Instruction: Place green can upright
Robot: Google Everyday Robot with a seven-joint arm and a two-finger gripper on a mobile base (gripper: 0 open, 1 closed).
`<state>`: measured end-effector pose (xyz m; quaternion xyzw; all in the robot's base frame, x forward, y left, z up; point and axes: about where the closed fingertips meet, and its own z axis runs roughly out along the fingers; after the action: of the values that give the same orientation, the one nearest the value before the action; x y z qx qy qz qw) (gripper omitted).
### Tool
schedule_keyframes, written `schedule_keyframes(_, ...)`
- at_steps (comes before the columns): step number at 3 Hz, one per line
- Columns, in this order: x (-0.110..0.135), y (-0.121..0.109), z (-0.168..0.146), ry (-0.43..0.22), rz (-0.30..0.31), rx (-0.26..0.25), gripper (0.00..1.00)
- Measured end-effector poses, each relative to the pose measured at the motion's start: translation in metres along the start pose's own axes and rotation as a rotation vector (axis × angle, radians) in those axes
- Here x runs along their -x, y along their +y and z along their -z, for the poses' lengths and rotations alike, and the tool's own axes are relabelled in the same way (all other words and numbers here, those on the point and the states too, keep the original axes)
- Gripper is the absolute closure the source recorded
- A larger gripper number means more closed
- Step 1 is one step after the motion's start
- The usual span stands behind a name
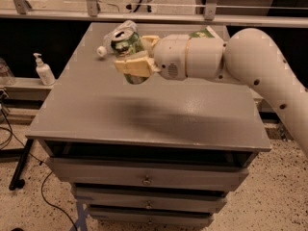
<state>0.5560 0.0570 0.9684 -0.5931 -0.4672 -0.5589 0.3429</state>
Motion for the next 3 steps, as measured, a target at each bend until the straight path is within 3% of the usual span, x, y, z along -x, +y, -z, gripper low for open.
schedule_keyframes(1, 0.021, -0.005, 0.004, 0.013, 0.027, 0.001, 1.0)
schedule_keyframes(3, 0.053, -0.004, 0.021, 0.058, -0.002, 0.03, 1.0)
